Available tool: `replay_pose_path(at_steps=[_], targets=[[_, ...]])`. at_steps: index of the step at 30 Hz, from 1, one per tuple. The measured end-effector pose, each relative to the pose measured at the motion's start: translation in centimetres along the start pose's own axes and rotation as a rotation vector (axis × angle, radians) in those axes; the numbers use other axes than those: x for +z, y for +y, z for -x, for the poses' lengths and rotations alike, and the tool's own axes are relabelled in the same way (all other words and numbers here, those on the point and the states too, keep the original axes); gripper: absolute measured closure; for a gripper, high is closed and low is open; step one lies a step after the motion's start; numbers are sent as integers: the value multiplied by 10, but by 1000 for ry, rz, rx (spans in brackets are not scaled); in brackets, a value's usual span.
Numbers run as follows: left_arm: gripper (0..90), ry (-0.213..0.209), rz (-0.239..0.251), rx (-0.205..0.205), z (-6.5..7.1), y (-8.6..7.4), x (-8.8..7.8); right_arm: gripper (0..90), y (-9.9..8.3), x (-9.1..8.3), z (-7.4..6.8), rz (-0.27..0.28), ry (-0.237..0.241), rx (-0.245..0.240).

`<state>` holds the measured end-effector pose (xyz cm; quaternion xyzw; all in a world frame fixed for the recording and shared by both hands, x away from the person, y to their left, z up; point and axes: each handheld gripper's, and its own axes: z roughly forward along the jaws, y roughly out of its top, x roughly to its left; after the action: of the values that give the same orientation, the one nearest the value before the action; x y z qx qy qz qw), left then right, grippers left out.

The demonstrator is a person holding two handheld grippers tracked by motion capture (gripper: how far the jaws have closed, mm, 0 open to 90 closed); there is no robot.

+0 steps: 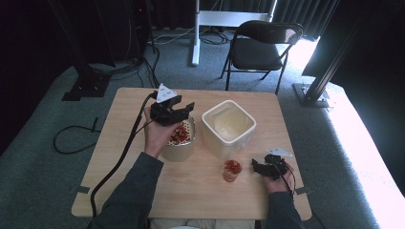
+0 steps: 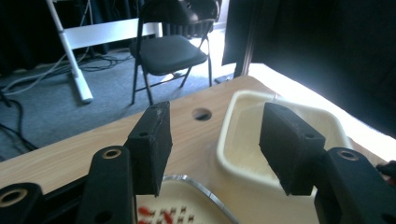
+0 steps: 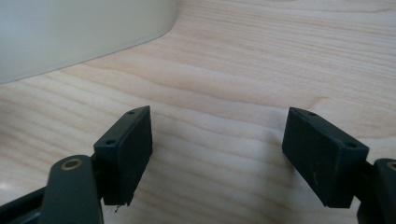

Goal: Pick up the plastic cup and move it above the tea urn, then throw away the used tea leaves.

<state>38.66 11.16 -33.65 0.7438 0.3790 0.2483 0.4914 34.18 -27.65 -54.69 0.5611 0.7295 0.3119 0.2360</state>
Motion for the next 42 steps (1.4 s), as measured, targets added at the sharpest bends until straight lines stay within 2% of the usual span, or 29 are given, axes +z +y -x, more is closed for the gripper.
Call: replay_pose_path(at_steps=[1,2,5,8,10,12,16,18,21,23,24,25,31,33,35,36,38,41,42], targets=[[438,0,0,0,0,0,0,237,0,0,0,0,0,0],[438,-10,4,4,0,-6,-7,237,0,-1,-1,-6,2,-1],[429,-14,17,9,0,-15,-16,233,-2,-5,-10,-21,51,-28],[409,-5,2,33,5,-24,-24,235,-2,-8,-18,-22,81,-46],[407,-25,-2,36,9,-33,-29,244,-2,-9,-23,-14,89,-53],[401,-22,-2,47,12,-40,-32,255,-2,-11,-27,-10,103,-57],[399,-58,12,43,20,-60,-40,266,-3,-14,-34,-3,122,-63],[391,-86,8,54,32,-75,-43,267,-3,-15,-36,-1,132,-62],[368,-98,-4,116,48,-87,-44,267,-4,-16,-40,-1,147,-74],[353,-113,0,122,52,-91,-44,267,-4,-15,-42,-4,150,-80],[353,-140,-7,139,61,-100,-41,267,-4,-15,-45,-3,157,-88],[353,-145,-15,154,64,-105,-38,267,-4,-15,-46,-3,161,-93],[332,-218,-66,135,72,-135,-17,284,-6,-19,-53,-2,166,-108],[323,-223,-88,152,75,-142,-9,285,-7,-19,-54,-1,171,-111],[307,-232,-102,149,76,-146,-3,286,-7,-19,-55,0,172,-112],[307,-266,-110,139,78,-154,6,285,-6,-18,-58,1,180,-117],[305,-291,-113,138,80,-159,11,285,-6,-18,-62,4,187,-125],[301,-351,-119,137,83,-165,20,285,-5,-17,-68,6,196,-139],[301,-357,-122,132,83,-166,22,285,-5,-17,-70,8,197,-146]])
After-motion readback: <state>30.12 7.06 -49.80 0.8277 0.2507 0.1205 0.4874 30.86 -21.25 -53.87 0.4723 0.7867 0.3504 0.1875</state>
